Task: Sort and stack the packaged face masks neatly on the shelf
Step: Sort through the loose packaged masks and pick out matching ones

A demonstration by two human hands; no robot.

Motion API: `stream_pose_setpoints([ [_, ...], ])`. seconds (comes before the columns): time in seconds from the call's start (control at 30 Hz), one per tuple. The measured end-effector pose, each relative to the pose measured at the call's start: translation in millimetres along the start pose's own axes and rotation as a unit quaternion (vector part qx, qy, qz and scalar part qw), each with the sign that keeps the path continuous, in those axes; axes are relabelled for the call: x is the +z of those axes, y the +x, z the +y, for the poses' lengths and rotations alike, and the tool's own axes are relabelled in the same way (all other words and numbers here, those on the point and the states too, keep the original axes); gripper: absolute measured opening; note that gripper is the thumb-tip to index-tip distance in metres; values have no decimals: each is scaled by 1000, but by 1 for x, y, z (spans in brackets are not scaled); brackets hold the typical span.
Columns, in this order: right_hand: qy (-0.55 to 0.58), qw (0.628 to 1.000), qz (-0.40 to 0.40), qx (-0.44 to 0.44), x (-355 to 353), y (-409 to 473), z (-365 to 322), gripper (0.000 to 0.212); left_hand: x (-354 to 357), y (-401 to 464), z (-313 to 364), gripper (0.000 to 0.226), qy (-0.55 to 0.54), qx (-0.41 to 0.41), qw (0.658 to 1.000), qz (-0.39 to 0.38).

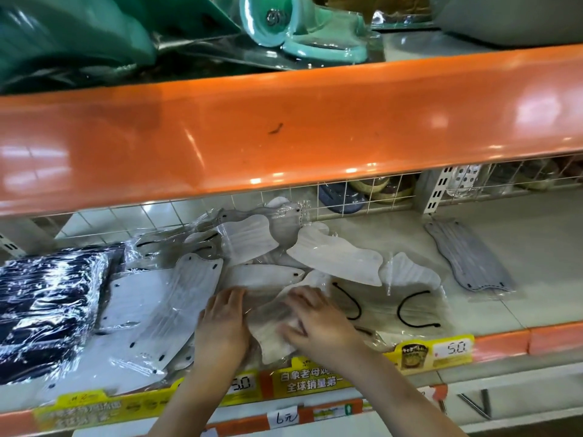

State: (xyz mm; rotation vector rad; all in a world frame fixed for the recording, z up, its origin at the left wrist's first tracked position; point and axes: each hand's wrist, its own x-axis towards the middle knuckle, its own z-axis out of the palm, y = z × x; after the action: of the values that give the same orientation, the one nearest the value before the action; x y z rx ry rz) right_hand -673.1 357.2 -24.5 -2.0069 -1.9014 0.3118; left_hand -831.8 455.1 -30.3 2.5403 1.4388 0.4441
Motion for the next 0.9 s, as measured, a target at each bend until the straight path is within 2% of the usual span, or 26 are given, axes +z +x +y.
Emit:
stream_pose_setpoints([
  [0.03, -5, 999, -38, -4, 2, 0, -6, 62, -1, -2, -1, 37, -8, -11, 1000, -10],
  [0.1, -39, 998, -41, -23, 11, 1, -15, 84, 0, -5, -3, 41, -24, -9, 999, -24],
  [0.2, -90, 995, -50, -14, 21, 9, -17, 95, -9, -4, -4, 40, -58, 5, 998, -24],
  [0.37, -65, 997, -14, 28, 12, 23, -9, 78, -28, 3, -11, 47, -37, 45, 992, -109],
  [0.47, -67, 996, -1, 57, 7, 29, -4, 59, -30, 5, -14, 74, -20, 65, 988, -139],
  [0.53, -38, 995, 10, 92, 3, 32, 0, 48, -26, 2, -12, 87, 30, 71, 980, -184],
  [0.6, -13, 993, 16, 119, 0, 33, 3, 42, -21, -1, -10, 95, 60, 74, 977, -191],
  [0.77, -6, 985, 17, 169, -2, 33, 10, 48, -15, -1, -1, 103, 93, 61, 970, -215],
  [0.9, 59, 982, 30, 176, -3, 34, 16, 51, -8, -1, 13, 102, 128, 54, 961, -238],
])
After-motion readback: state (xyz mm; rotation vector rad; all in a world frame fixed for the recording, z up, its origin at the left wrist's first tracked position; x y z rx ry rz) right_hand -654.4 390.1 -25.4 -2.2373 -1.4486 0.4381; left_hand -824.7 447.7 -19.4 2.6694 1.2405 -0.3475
